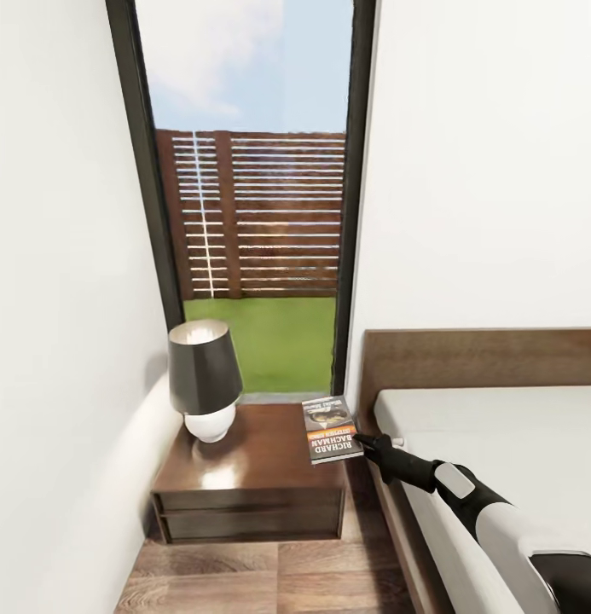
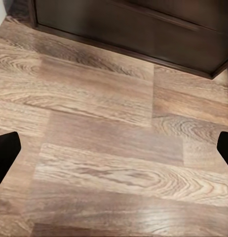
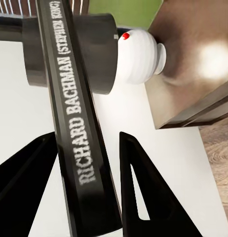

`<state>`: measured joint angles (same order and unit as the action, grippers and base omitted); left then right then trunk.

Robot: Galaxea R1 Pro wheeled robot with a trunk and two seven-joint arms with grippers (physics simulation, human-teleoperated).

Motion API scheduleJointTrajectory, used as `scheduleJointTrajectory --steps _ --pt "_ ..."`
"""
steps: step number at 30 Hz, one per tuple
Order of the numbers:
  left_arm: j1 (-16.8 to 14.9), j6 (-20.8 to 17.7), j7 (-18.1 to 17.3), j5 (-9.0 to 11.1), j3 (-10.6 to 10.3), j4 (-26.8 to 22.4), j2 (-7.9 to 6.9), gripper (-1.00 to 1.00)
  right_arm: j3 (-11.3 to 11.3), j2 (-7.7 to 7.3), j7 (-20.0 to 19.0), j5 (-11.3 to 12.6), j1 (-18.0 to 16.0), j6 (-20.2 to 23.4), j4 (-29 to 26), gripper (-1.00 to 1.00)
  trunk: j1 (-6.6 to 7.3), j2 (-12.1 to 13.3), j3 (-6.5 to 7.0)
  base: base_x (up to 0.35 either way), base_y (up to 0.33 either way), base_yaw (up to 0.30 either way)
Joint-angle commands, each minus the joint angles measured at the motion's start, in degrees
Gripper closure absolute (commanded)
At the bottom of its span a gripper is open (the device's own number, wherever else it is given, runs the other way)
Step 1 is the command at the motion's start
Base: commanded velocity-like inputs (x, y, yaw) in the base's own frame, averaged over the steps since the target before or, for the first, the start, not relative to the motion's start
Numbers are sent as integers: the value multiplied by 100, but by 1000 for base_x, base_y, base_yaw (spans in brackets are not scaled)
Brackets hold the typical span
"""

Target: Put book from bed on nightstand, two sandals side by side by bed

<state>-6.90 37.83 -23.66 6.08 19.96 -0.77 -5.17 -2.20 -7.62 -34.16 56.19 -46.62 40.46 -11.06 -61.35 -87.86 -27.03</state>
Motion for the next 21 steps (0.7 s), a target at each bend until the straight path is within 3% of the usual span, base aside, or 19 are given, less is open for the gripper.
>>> scheduleJointTrajectory --steps 1,21 --pt "-4 -3 -60 60 8 7 -1 -100 0 -3 -11 58 -5 32 -1 100 -2 -3 -6 213 0 0" --pt "-4 -3 -60 60 8 7 -1 -100 0 -3 -11 59 -5 32 -1 100 -2 -3 -6 213 0 0"
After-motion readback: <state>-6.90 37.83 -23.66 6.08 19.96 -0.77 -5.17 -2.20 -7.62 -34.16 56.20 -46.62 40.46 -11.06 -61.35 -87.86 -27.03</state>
